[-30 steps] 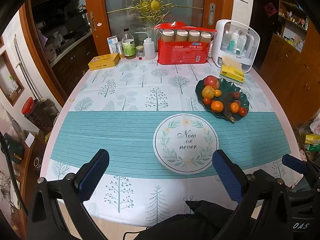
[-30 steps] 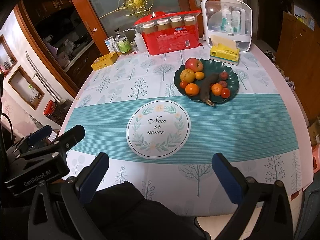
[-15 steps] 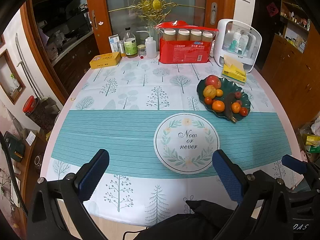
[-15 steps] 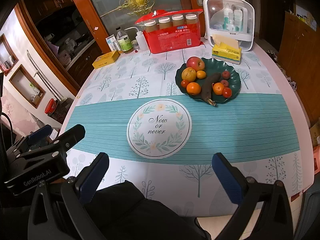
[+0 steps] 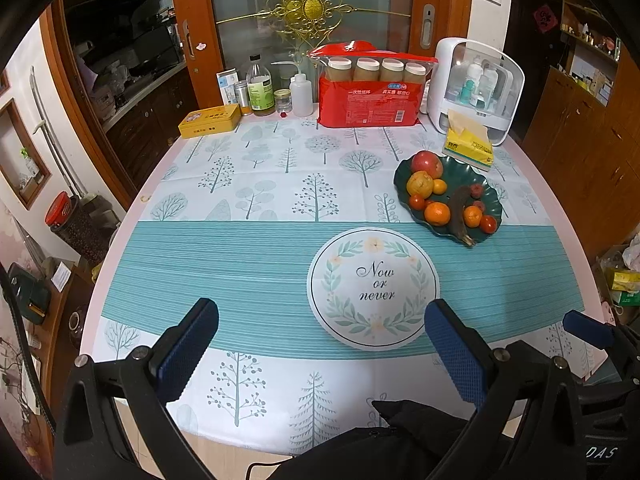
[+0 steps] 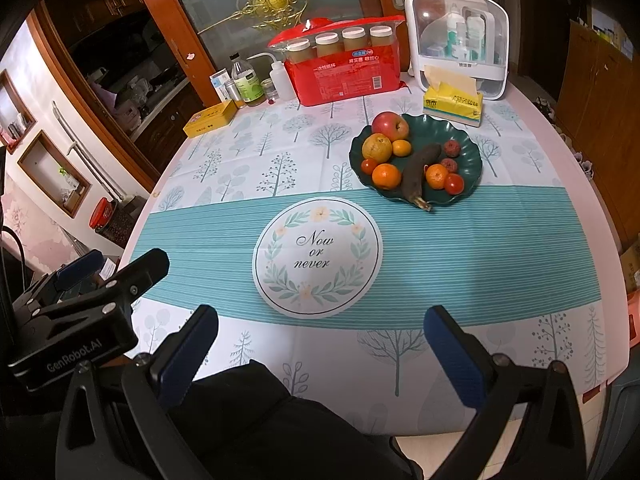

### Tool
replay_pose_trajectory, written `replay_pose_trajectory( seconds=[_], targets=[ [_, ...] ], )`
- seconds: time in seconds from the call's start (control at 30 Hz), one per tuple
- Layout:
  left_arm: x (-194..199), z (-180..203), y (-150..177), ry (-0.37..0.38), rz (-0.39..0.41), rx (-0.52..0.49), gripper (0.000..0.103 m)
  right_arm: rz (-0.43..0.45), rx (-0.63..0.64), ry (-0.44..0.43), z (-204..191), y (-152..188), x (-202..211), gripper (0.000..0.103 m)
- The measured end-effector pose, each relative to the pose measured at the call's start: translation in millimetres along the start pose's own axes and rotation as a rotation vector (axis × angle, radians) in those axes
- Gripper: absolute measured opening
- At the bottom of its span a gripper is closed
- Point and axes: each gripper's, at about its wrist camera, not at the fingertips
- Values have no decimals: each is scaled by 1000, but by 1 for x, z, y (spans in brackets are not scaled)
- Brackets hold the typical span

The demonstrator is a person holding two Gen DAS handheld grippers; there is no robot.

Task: Organize fruits

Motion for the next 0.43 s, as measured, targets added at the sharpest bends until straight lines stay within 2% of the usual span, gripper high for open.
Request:
replay_pose_trajectory(
  seconds=[0.43],
  targets=[
    [-7, -8, -5, 2, -17, -1, 102, -18, -10, 0, 0, 0, -8, 103]
  ],
)
Point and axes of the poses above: each gripper's, at about its wrist camera, not at the fingertips, and x roughly against the way its jaws point, z to its right, y to its underside, and after that the axes turned 6 degrees about x, right-handed
